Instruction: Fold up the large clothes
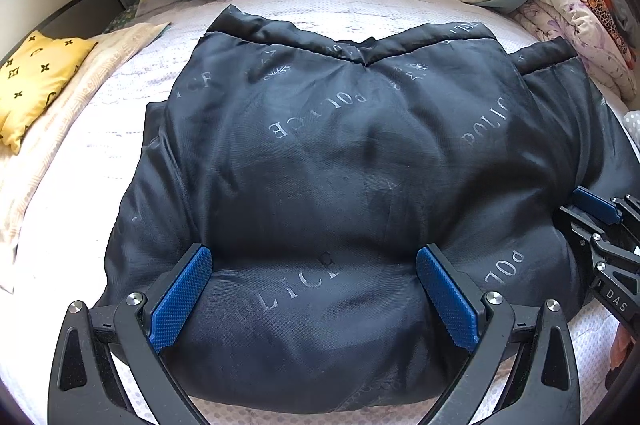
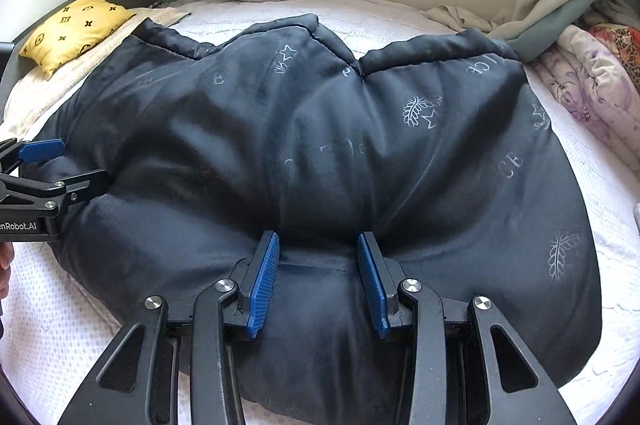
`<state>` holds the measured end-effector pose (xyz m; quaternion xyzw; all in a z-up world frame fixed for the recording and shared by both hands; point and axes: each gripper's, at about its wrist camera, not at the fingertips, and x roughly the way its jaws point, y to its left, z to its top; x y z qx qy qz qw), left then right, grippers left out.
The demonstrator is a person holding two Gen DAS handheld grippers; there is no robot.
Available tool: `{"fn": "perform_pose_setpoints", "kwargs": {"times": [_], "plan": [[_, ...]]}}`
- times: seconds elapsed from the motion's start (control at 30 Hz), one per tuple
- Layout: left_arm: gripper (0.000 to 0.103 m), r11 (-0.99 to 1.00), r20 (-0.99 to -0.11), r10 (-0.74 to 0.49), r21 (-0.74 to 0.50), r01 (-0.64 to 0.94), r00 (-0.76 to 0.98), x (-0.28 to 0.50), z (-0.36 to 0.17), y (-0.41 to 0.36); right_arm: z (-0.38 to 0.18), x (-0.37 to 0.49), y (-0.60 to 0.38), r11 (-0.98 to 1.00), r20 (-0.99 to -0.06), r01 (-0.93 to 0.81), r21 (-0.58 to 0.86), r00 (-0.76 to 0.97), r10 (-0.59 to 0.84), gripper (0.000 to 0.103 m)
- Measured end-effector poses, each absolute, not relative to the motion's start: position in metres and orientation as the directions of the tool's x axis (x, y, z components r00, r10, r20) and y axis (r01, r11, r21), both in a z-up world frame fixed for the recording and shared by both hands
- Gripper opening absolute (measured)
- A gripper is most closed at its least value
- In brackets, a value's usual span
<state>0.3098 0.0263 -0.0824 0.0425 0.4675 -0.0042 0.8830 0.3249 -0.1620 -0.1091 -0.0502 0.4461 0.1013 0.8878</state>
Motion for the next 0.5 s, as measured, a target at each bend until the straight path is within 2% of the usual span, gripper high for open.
{"fn": "perform_pose_setpoints", "kwargs": {"times": [0.1,0.2,0.33,0.5], "plan": [[0.103,0.997,-0.828,0.029,0.062,0.04,0.559,0.31,-0.081,0.028,-0.099,0.326,-0.168,0.975,-0.813,-0.216,0.046,0.559,0.162,0.037],[0.103,0.997,-0.829,0.028,0.06,0.04,0.559,0.31,-0.08,0.03,-0.071,0.324,-0.184,0.973,-0.775,-0.195,0.122,0.594,0.217,0.036],[0.103,0.997,-0.828,0.032,0.065,0.04,0.56,0.312,-0.08,0.029,-0.048,0.325,-0.207,0.992,-0.73,-0.114,0.056,0.673,0.119,0.036],[0.103,0.998,-0.83,0.027,0.058,0.039,0.558,0.312,-0.078,0.029,-0.07,0.336,-0.237,0.995,-0.791,-0.011,0.095,0.606,0.082,0.036]]}}
